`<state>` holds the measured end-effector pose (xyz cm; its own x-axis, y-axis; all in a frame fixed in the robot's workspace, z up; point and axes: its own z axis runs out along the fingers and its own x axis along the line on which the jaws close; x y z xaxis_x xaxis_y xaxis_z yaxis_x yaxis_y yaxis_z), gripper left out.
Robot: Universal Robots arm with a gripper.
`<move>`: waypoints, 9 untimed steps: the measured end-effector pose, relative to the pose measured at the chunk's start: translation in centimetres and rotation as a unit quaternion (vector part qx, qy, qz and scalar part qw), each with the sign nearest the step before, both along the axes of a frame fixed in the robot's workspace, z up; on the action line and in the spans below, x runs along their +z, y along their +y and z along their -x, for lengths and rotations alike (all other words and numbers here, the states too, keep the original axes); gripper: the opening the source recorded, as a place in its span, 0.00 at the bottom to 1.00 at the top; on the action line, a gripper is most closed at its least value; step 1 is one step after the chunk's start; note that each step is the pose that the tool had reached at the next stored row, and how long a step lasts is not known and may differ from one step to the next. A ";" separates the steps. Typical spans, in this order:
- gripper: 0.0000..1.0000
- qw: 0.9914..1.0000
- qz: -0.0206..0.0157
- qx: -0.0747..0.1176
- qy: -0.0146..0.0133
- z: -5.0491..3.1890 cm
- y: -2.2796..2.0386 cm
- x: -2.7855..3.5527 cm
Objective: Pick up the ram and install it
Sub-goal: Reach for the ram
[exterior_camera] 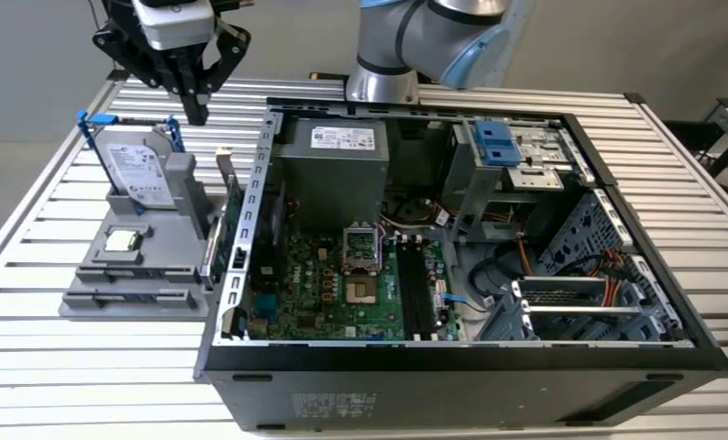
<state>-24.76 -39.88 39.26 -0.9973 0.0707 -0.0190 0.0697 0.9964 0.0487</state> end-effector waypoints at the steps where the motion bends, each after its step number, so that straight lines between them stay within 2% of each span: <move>1: 0.00 1.000 0.000 0.000 0.000 0.19 0.00 0.00; 9: 0.00 1.000 0.000 0.000 0.000 1.90 0.00 0.00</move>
<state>-26.66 -39.88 39.26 -0.9973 0.0707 -0.0190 0.0697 0.9964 0.0487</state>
